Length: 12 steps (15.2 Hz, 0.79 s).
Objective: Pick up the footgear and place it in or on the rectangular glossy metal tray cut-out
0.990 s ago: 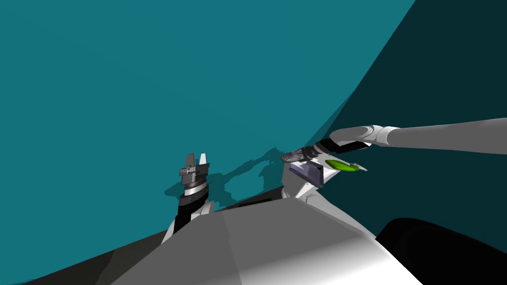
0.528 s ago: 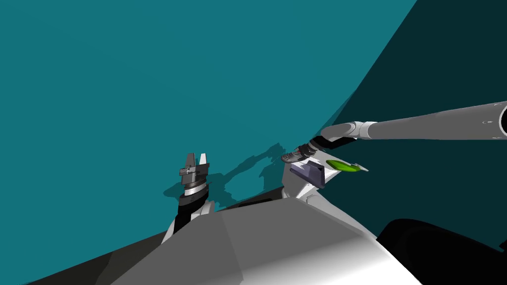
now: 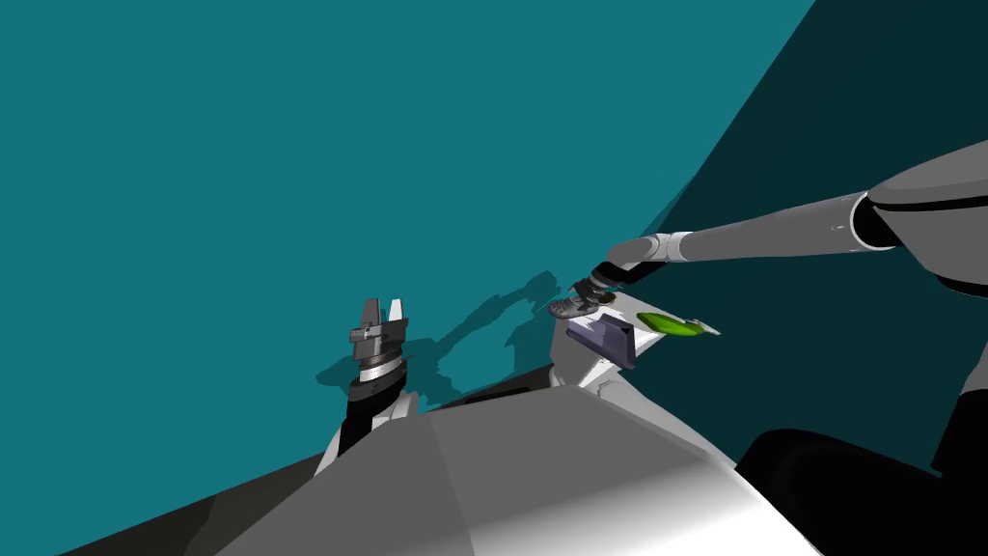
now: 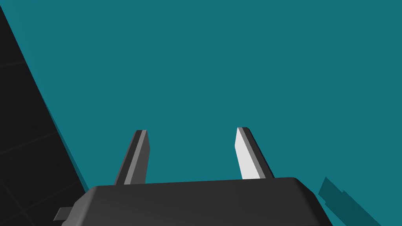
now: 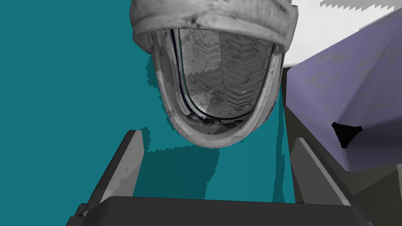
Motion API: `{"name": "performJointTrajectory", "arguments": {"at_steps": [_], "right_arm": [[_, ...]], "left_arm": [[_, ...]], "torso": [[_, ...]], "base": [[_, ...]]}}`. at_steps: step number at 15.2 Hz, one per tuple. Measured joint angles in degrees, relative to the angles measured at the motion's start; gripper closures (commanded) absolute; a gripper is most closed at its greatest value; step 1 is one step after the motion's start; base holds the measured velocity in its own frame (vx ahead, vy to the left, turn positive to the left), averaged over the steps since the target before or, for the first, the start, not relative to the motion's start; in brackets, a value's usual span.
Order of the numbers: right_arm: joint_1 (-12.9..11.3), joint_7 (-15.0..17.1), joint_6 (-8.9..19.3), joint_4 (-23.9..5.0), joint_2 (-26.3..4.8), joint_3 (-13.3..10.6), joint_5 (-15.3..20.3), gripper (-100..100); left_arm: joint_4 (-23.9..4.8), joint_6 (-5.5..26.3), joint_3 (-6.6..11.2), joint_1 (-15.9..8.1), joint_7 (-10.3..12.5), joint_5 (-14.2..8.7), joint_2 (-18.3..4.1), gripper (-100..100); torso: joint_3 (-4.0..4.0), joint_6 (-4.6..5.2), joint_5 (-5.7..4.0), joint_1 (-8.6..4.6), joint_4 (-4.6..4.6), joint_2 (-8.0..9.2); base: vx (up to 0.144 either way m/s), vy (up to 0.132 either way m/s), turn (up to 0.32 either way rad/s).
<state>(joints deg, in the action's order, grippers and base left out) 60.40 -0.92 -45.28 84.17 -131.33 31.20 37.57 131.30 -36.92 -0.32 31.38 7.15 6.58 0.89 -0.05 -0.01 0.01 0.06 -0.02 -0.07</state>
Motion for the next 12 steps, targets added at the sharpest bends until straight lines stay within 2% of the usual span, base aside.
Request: {"name": "performJointTrajectory", "arguments": {"at_steps": [3,5,6,12], "right_arm": [[0.77,-0.27,1.03,0.69,0.60,-0.35,0.29,-100],[2.16,-0.85,2.31,0.83,0.78,-0.30,-0.06,-100],[2.39,-1.07,2.56,0.79,0.81,-0.27,-0.15,100],[1.90,-1.00,1.85,0.43,0.44,-0.15,-0.20,100]], "left_arm": [[0.00,0.00,0.00,0.00,0.00,0.00,0.00,0],[0.00,0.00,0.00,0.00,0.00,0.00,0.00,0],[0.00,0.00,0.00,0.00,0.00,0.00,0.00,0],[0.00,0.00,0.00,0.00,0.00,0.00,0.00,0]], "torso": [[-0.01,0.01,-0.02,-0.02,-0.01,-0.03],[-0.03,0.01,-0.02,-0.01,-0.02,-0.05],[-0.02,0.01,-0.01,-0.02,-0.01,-0.03],[0.03,0.02,-0.03,-0.13,0.05,0.03]], "base": [[0.028,0.013,0.063],[0.021,0.012,0.036],[0.006,0.003,0.000],[-0.009,-0.005,-0.031]]}}
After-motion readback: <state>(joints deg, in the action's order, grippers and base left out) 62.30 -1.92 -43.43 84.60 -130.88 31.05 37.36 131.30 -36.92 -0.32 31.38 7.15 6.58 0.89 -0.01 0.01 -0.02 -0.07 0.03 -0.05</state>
